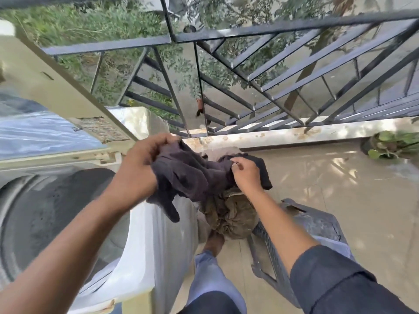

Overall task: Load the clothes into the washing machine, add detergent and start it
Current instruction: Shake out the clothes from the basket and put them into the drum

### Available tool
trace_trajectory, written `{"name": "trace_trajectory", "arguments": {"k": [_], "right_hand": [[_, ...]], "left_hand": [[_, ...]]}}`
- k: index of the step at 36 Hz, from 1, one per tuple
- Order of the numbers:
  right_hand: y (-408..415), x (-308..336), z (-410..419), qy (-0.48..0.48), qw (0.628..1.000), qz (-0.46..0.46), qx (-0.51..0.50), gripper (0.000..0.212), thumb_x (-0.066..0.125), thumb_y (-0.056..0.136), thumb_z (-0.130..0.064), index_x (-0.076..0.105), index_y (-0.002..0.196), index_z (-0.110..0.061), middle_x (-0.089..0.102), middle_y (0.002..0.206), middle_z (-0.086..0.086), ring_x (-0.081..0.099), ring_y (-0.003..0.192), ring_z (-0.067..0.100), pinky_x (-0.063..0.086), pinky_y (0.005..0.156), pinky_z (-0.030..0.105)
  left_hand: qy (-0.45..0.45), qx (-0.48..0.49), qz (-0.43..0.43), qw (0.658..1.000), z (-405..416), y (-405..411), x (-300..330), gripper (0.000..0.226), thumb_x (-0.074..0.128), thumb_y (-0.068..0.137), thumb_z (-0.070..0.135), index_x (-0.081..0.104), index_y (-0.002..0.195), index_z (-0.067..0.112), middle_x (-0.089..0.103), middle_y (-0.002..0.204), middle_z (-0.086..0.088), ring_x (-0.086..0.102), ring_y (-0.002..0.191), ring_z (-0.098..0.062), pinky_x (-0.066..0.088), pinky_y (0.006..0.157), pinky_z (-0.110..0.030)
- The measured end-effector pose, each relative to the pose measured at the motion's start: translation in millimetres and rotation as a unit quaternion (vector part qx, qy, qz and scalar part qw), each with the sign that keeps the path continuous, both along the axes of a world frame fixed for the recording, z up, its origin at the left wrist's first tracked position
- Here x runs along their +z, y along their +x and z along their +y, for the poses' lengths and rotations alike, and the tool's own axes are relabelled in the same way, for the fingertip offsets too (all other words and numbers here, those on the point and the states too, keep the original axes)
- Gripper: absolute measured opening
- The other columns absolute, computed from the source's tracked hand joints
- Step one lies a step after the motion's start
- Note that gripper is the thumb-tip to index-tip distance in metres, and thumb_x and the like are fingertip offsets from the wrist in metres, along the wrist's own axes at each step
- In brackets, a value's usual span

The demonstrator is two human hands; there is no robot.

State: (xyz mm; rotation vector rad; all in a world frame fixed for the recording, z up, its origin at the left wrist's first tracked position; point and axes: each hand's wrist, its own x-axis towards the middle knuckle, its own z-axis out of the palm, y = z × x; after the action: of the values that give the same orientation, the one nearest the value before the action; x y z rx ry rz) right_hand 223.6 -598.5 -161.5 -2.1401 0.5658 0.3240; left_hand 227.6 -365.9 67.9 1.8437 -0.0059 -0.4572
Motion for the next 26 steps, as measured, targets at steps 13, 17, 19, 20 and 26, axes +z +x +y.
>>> {"name": "trace_trajectory", "arguments": {"k": [13,17,19,20,26], "right_hand": [[-56.1,185.6,28.3,0.373,0.911,-0.176,-0.01,0.023,0.052,0.098,-0.007,0.072,0.109,-0.002,0.077,0.102,0.013,0.07,0.096,0.022,0.055,0.089,0.039],[-64.6,207.5,28.4,0.417,0.891,-0.168,0.055,0.02,0.055,0.096,-0.006,0.07,0.105,0.004,0.073,0.094,0.01,0.066,0.09,0.021,0.051,0.083,0.032],[-66.3,211.3,22.3,0.428,0.886,-0.174,0.053,0.017,0.058,0.093,-0.003,0.071,0.104,0.001,0.073,0.092,0.005,0.067,0.087,0.018,0.052,0.08,0.027],[-65.7,210.8,18.2,0.429,0.884,-0.181,0.034,0.019,0.058,0.091,0.0,0.07,0.105,0.001,0.075,0.094,0.007,0.069,0.089,0.019,0.054,0.081,0.027],[-55.8,142.8,-5.4,0.202,0.95,-0.145,-0.188,0.026,0.059,0.094,-0.004,0.072,0.111,-0.019,0.077,0.104,0.002,0.073,0.102,0.019,0.059,0.091,0.035]], "left_hand": [[0.145,-0.133,-0.094,0.976,-22.7,-12.8,-55.8,0.102,0.067,0.077,-0.013,0.032,0.16,0.036,0.034,0.157,0.005,0.033,0.149,-0.01,0.031,0.118,-0.02],[0.106,-0.171,-0.128,0.971,-27.0,-12.0,-47.8,0.075,0.06,0.077,-0.012,0.06,0.142,0.025,0.057,0.144,0.003,0.051,0.139,-0.011,0.04,0.116,-0.023],[0.088,-0.15,-0.104,0.979,-24.1,-12.0,-43.3,0.055,0.053,0.074,-0.008,0.071,0.119,0.019,0.074,0.118,0.003,0.067,0.115,-0.014,0.054,0.099,-0.034],[0.079,-0.136,-0.087,0.984,-21.3,-12.8,-42.9,0.048,0.051,0.075,-0.01,0.073,0.109,0.017,0.077,0.106,0.004,0.07,0.104,-0.014,0.055,0.091,-0.036],[0.01,-0.04,-0.031,0.999,-12.8,-21.1,-14.0,0.021,0.048,0.074,0.007,0.066,0.079,0.018,0.069,0.069,0.022,0.056,0.066,0.011,0.048,0.065,-0.014]]}}
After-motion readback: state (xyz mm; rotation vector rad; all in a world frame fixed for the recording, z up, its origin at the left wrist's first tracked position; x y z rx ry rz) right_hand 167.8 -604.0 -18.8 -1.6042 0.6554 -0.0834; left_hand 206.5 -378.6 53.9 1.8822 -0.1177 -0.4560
